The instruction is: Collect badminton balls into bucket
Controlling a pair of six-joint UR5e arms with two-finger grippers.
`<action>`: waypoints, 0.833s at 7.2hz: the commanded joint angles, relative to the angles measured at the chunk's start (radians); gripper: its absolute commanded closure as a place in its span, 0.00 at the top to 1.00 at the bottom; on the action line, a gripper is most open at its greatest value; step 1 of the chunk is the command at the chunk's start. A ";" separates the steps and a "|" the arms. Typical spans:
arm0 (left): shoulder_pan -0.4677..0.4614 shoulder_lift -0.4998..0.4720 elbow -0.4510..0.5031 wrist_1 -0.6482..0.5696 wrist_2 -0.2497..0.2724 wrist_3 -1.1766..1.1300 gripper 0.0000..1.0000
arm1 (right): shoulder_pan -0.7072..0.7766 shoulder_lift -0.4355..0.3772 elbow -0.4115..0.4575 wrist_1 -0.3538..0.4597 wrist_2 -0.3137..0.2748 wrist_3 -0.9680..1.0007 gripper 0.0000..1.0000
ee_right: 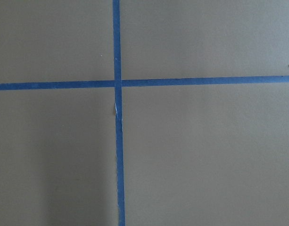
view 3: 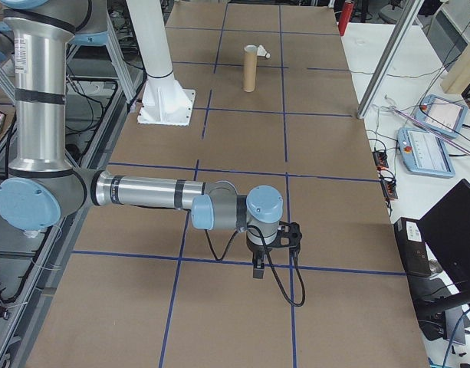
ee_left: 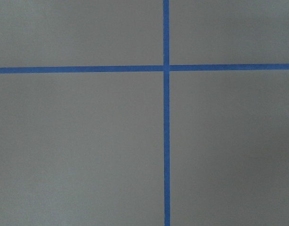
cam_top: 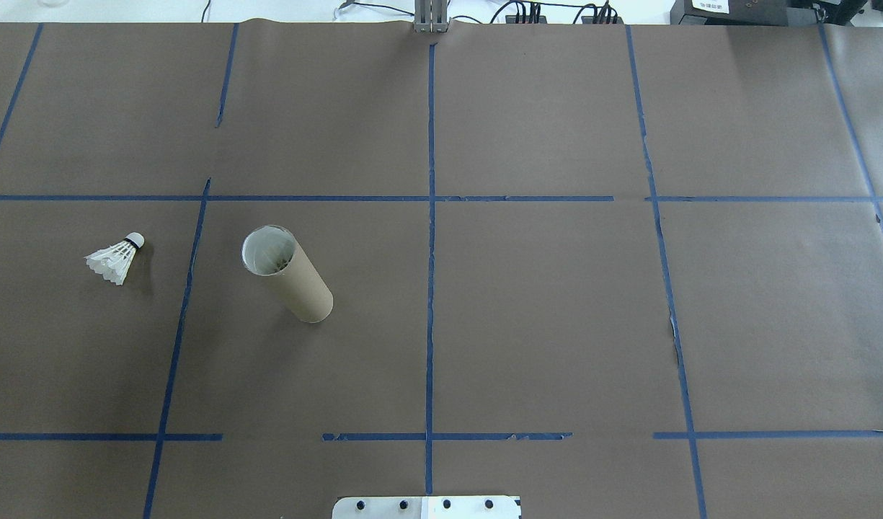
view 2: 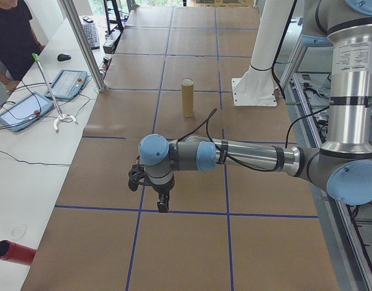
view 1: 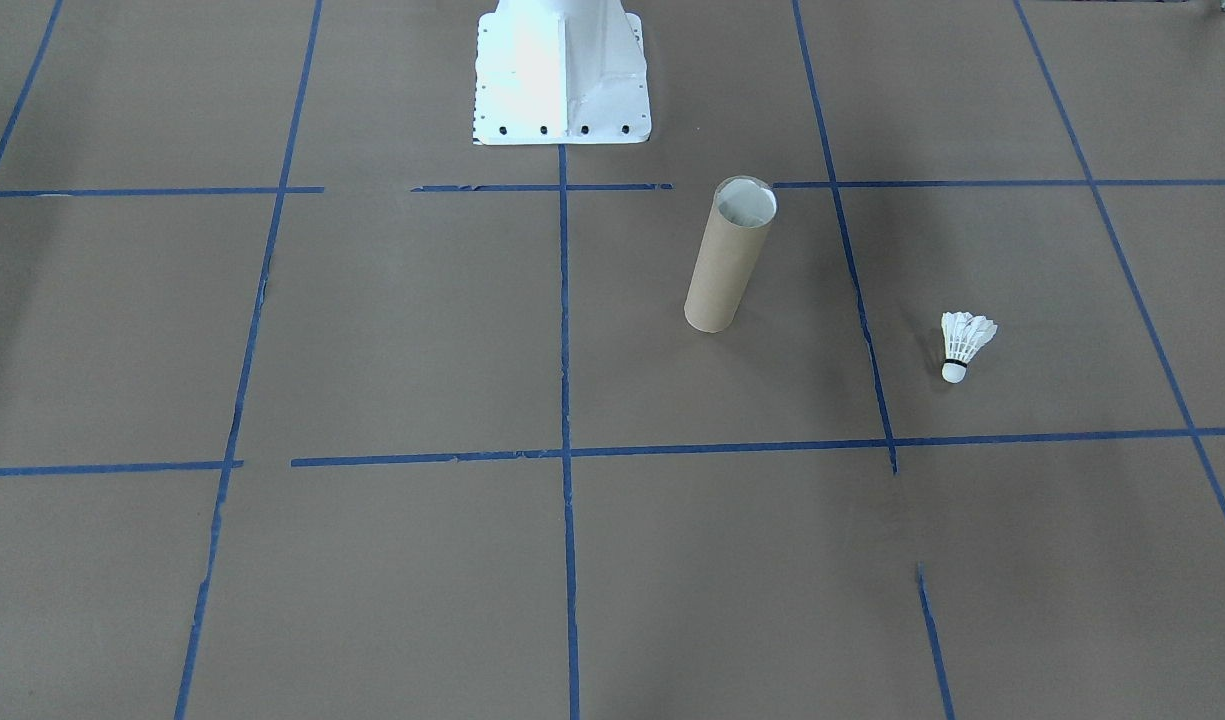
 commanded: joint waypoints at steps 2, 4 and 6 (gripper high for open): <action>0.006 -0.073 -0.131 0.000 -0.007 -0.252 1.00 | 0.000 0.000 0.000 0.000 0.000 0.000 1.00; 0.018 -0.136 -0.166 -0.007 -0.010 -0.396 1.00 | 0.000 0.000 0.000 0.000 0.000 0.000 1.00; 0.093 -0.103 -0.169 -0.185 -0.013 -0.614 1.00 | 0.000 0.000 0.000 0.000 0.000 0.000 1.00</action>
